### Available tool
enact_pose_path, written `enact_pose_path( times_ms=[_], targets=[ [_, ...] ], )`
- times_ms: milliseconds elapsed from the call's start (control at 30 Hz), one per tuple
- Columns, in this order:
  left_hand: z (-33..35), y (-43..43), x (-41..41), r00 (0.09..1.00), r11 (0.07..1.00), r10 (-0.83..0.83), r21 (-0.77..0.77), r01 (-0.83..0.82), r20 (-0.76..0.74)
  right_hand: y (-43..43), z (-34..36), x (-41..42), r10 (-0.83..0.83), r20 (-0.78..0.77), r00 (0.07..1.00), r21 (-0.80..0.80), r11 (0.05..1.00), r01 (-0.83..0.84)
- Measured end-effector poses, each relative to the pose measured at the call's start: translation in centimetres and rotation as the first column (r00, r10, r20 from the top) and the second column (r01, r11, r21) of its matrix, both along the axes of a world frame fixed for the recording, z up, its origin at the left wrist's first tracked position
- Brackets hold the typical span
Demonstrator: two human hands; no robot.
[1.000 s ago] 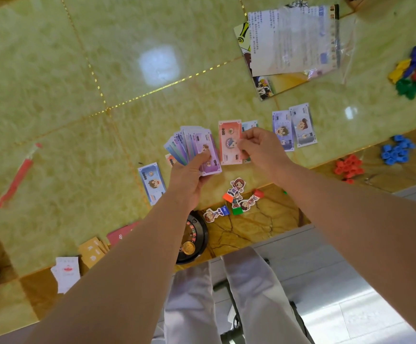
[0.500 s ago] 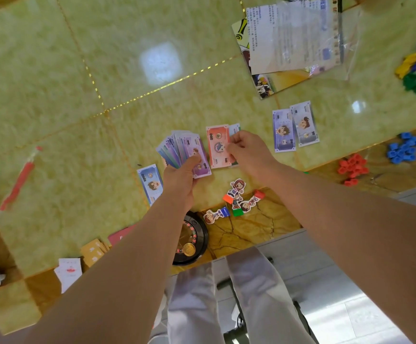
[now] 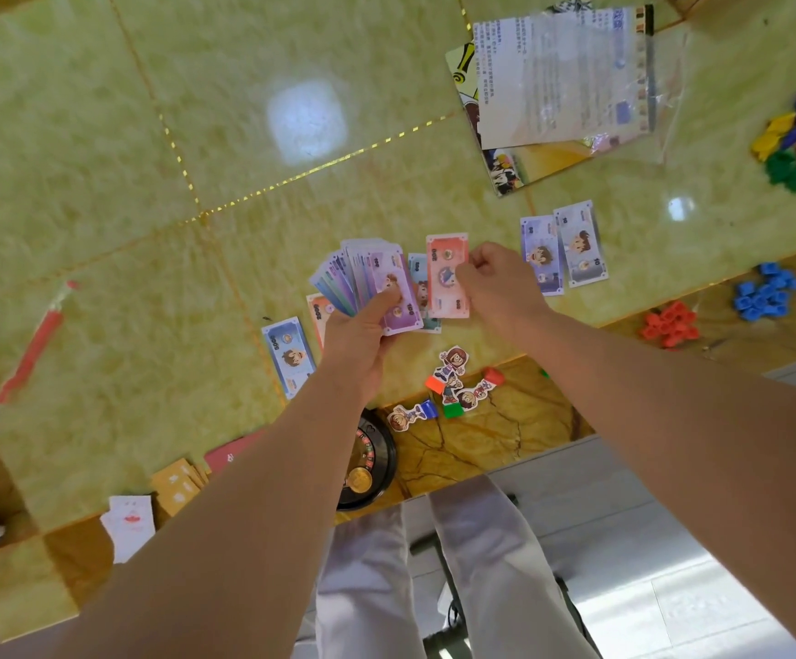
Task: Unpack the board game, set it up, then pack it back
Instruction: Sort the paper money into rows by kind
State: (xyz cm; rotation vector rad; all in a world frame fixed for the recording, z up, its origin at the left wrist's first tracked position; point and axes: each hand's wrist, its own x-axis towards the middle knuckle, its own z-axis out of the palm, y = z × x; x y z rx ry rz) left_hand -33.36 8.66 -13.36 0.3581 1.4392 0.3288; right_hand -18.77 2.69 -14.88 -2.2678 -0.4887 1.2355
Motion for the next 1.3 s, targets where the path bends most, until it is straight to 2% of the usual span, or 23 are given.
enact_pose_path(
  times_ms=[67,200,333,633,700,767,800,867,933,1067,1300],
  targets=[
    [-0.2,0.0,-0.1,1.000,1.000,-0.004,0.004,0.004,0.006,-0.1,-0.1,0.9,-0.026,0.084,0.996,-0.016,0.999,0.028],
    [-0.4,0.2,0.0,1.000,1.000,0.001,0.007,-0.002,0.024,-1.0,-0.4,2.6,0.087,0.219,0.972,-0.119,0.991,-0.062],
    [-0.5,0.1,0.0,0.999,1.000,-0.009,0.005,0.009,0.034,-1.1,-0.8,1.8,0.094,0.211,0.973,-0.146,0.987,-0.064],
    [-0.8,0.1,-0.2,0.999,0.999,-0.032,-0.018,0.032,-0.003,-1.2,-1.0,1.3,0.062,0.271,0.960,-0.090,0.995,-0.039],
    [-0.7,0.0,0.0,0.999,0.999,-0.043,-0.024,0.042,-0.023,-1.1,-0.7,1.2,-0.026,0.198,0.980,0.003,1.000,0.026],
    [-0.7,0.0,0.4,0.999,0.999,-0.041,-0.028,0.040,-0.024,-0.8,0.1,0.8,-0.067,-0.046,0.997,0.076,0.995,0.070],
    [-0.7,-0.1,0.7,0.999,0.999,-0.035,-0.036,0.035,-0.016,-0.7,0.3,0.6,-0.050,-0.166,0.985,0.092,0.994,0.066],
    [-0.4,-0.1,1.4,1.000,0.998,-0.021,-0.056,0.022,0.017,-0.7,0.6,0.4,0.027,-0.283,0.959,0.141,0.990,0.013],
    [-0.3,-0.3,2.1,0.998,0.997,-0.027,-0.071,0.031,0.052,-0.8,0.6,0.6,0.071,-0.289,0.955,0.174,0.984,-0.020],
    [-0.4,-0.4,2.8,0.998,0.997,-0.011,-0.073,0.015,0.067,-1.4,0.8,1.6,0.055,-0.303,0.951,0.163,0.987,-0.006],
    [-0.5,-1.6,4.9,1.000,0.998,-0.004,-0.059,0.003,-0.019,-2.7,0.5,3.5,0.008,-0.258,0.966,0.124,0.992,0.025]
  ],
)
